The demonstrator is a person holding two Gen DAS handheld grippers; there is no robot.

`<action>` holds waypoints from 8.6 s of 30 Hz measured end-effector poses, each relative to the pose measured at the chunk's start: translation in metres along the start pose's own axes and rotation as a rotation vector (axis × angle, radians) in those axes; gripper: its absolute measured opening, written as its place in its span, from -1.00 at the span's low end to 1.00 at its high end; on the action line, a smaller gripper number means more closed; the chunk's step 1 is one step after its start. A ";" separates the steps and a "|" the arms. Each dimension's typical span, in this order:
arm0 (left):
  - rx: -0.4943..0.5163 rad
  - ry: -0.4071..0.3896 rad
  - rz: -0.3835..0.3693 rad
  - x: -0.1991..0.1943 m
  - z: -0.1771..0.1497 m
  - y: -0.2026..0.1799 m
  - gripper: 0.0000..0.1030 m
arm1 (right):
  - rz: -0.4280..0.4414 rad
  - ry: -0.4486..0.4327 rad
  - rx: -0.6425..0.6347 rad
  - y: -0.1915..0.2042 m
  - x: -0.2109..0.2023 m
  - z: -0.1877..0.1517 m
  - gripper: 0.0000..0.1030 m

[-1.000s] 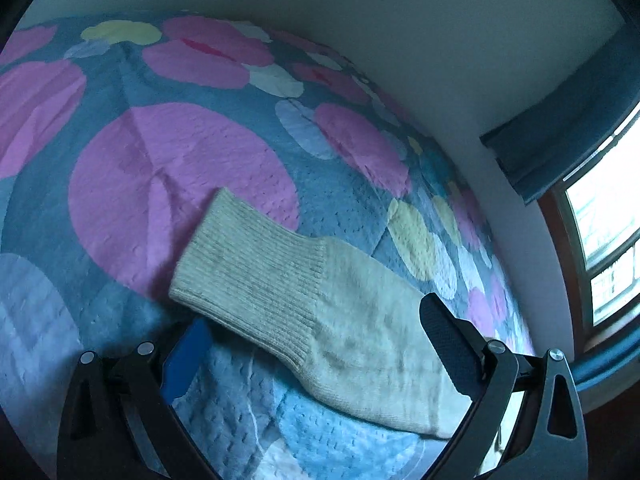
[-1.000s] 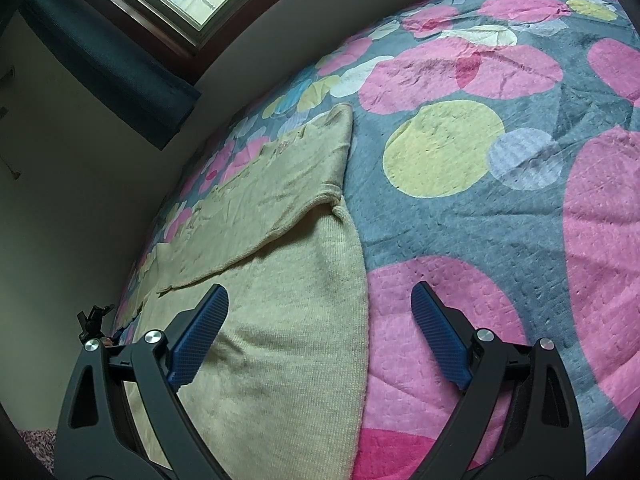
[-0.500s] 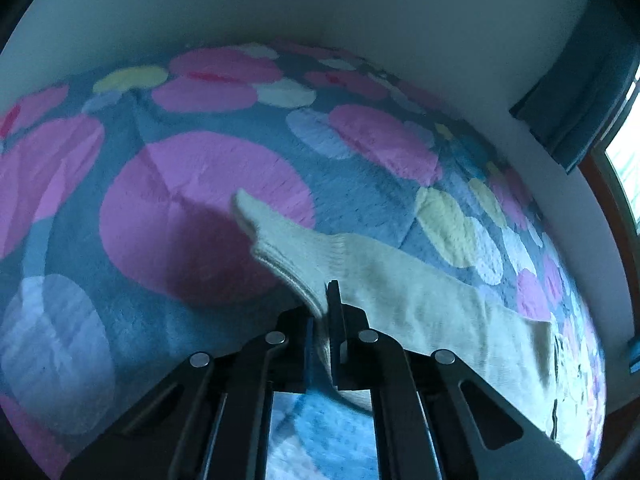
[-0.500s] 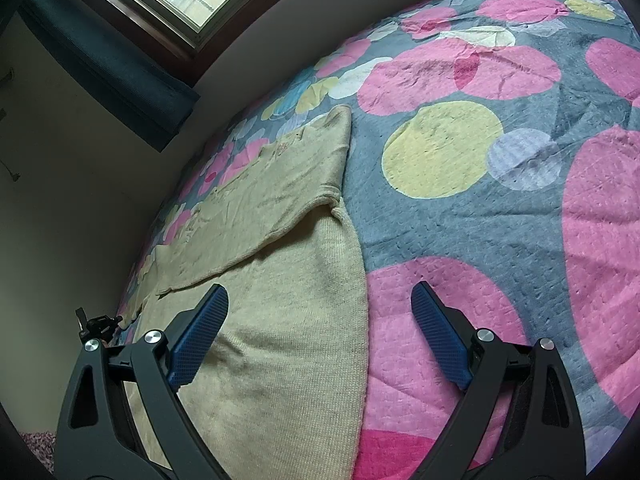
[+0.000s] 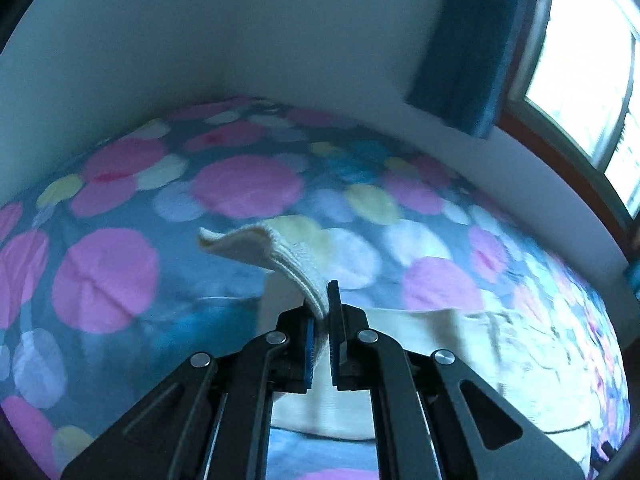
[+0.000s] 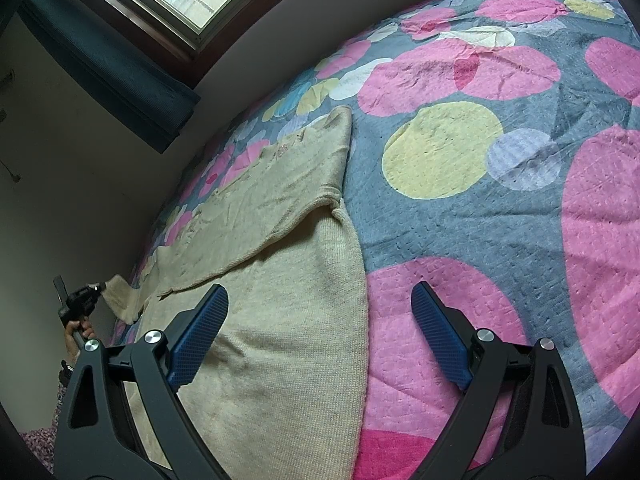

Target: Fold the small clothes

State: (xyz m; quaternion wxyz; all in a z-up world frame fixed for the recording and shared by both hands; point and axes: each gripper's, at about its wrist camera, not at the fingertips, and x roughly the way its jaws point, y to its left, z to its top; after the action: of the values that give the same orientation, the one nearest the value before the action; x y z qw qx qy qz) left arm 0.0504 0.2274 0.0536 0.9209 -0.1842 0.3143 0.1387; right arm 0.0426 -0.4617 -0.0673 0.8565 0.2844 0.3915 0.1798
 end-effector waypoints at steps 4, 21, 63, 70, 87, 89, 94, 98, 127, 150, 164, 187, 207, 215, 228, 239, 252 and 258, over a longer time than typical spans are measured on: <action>0.064 -0.006 -0.065 -0.001 -0.002 -0.053 -0.89 | 0.000 0.000 -0.001 0.000 0.000 0.000 0.80; 0.390 0.047 -0.251 0.002 -0.064 -0.256 -0.89 | 0.016 -0.009 0.007 0.001 -0.002 0.002 0.80; 0.672 0.262 -0.394 0.033 -0.233 -0.421 -0.88 | 0.037 -0.018 0.015 -0.001 -0.003 0.002 0.80; 0.661 0.297 -0.499 0.016 -0.237 -0.421 -0.79 | 0.038 -0.018 0.015 0.000 -0.002 0.003 0.80; 0.384 0.167 -0.279 -0.010 -0.163 -0.213 0.15 | -0.028 -0.025 0.054 0.004 -0.013 0.012 0.80; 0.348 0.172 -0.240 -0.005 -0.161 -0.187 0.16 | 0.014 -0.061 0.059 0.018 -0.023 0.020 0.77; 0.262 0.213 -0.192 0.012 -0.160 -0.148 0.16 | 0.147 0.003 0.039 0.067 0.005 0.038 0.61; 0.197 0.237 -0.198 0.018 -0.159 -0.137 0.16 | 0.118 0.124 0.026 0.093 0.072 0.050 0.42; 0.110 0.255 -0.148 0.035 -0.148 -0.118 0.18 | -0.038 0.155 0.038 0.092 0.137 0.056 -0.91; 0.164 0.233 -0.033 0.053 -0.129 -0.112 0.22 | -0.041 0.162 0.027 0.088 0.135 0.051 -0.88; 0.074 0.245 -0.321 0.035 -0.124 -0.092 0.22 | -0.046 0.098 0.007 0.063 0.066 0.055 -0.13; 0.178 0.293 -0.342 0.066 -0.098 -0.124 -0.45 | -0.051 0.021 0.165 -0.034 0.020 0.049 -0.01; 0.148 0.356 -0.245 0.150 -0.063 -0.130 -0.84 | -0.046 0.031 0.142 -0.028 0.017 0.044 0.09; 0.163 0.369 -0.286 0.077 -0.098 -0.103 -0.14 | -0.025 0.086 0.136 -0.022 -0.022 0.011 0.09; 0.073 0.483 -0.413 -0.070 -0.198 -0.056 -0.08 | 0.096 0.269 0.125 0.007 -0.078 -0.081 0.09; 0.052 0.628 -0.528 -0.133 -0.257 -0.048 -0.08 | 0.220 0.400 0.154 0.020 -0.100 -0.147 0.12; 0.035 0.696 -0.679 -0.142 -0.282 -0.069 -0.08 | 0.324 0.451 0.136 0.034 -0.091 -0.168 0.09; 0.022 0.697 -0.717 -0.139 -0.286 -0.075 -0.10 | 0.293 0.425 0.117 0.046 -0.084 -0.170 -0.25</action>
State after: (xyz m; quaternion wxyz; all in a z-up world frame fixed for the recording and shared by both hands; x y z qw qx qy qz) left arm -0.1786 0.0196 -0.0500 0.7527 -0.3062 0.5219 -0.2596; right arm -0.1450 -0.4122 -0.0811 0.7018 0.3431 0.5270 0.3347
